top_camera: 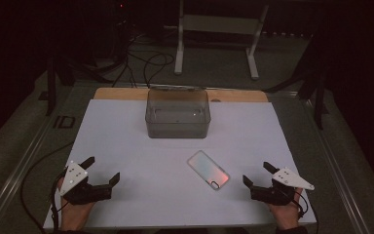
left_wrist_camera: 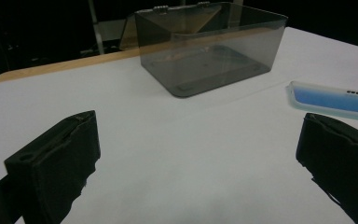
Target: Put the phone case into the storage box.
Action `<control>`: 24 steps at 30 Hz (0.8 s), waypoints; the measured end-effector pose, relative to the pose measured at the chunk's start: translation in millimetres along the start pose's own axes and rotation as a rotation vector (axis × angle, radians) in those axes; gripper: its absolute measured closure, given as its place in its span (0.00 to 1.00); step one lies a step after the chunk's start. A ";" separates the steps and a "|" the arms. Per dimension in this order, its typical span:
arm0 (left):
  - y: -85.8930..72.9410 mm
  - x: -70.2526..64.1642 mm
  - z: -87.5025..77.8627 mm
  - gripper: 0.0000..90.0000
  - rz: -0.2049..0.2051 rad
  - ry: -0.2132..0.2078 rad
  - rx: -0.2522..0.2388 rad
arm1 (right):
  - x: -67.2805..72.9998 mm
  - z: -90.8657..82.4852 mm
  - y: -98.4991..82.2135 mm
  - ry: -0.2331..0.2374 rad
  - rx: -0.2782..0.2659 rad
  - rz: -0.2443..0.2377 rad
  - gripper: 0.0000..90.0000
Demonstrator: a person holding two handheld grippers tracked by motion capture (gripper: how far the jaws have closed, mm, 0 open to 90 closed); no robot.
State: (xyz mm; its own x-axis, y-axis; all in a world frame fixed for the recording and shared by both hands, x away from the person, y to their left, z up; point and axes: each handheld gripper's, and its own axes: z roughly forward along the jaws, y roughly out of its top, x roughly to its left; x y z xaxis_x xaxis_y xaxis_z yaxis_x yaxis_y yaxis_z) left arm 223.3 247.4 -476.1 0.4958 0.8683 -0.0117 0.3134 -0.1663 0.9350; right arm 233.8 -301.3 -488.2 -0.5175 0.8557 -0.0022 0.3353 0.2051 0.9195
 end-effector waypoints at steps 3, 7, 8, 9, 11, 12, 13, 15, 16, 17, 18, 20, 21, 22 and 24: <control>-0.5 -0.3 0.4 0.01 -0.005 0.000 0.002 | 0.4 0.6 -0.4 0.002 0.001 -0.004 0.10; -0.1 0.6 0.7 0.01 -0.021 0.003 -0.001 | 0.9 0.4 -0.3 -0.001 -0.007 -0.006 0.10; 0.3 0.6 1.0 0.01 -0.026 0.003 0.000 | 0.4 0.1 -0.5 -0.007 -0.010 0.002 0.10; 1.2 0.5 1.6 0.01 -0.026 0.003 0.000 | 0.3 0.1 -0.5 -0.006 -0.013 0.004 0.10; 4.3 -0.4 3.4 0.01 -0.017 0.008 0.004 | 0.2 0.3 -0.5 -0.006 -0.015 0.001 0.10; 5.9 -0.9 4.2 0.01 -0.011 0.008 0.008 | 0.2 0.3 -0.5 -0.006 -0.015 0.001 0.10; 7.3 -1.8 5.0 0.01 -0.009 0.007 0.006 | 0.4 0.5 -0.6 -0.006 -0.015 0.001 0.10; 10.1 -3.2 7.5 0.01 -0.004 -0.001 0.011 | 0.4 0.5 -0.7 -0.005 -0.015 0.000 0.10; 11.3 -4.1 9.3 0.01 0.002 -0.005 0.011 | 0.2 0.5 -0.5 -0.003 -0.016 0.001 0.10; 12.9 -4.4 10.6 0.01 0.013 -0.009 0.015 | 0.1 0.7 -0.5 0.001 -0.018 0.002 0.10; 14.5 -4.7 12.3 0.01 0.015 -0.013 0.017 | 0.3 0.9 -0.4 0.002 -0.016 0.003 0.10; 18.1 -4.5 16.0 0.01 0.019 -0.025 0.018 | 1.3 2.5 0.0 0.004 -0.015 -0.007 0.10; 20.1 -4.4 18.0 0.01 0.019 -0.031 0.019 | 1.3 2.5 0.0 0.004 -0.015 -0.007 0.10; 22.2 -4.8 20.1 0.00 0.020 -0.034 0.019 | 1.6 3.0 0.2 0.004 -0.015 -0.009 0.10; 26.5 -6.3 24.1 0.00 0.032 -0.041 0.018 | 1.6 3.2 0.1 0.007 -0.015 -0.008 0.10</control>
State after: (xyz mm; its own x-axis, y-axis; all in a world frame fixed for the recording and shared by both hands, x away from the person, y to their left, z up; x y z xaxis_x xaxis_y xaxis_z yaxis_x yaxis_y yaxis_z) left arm 248.0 226.3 -459.8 0.5385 0.8426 0.0030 0.3116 -0.2025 0.9284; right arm 235.5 -298.4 -489.4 -0.5256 0.8507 -0.0073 0.3191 0.2051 0.9253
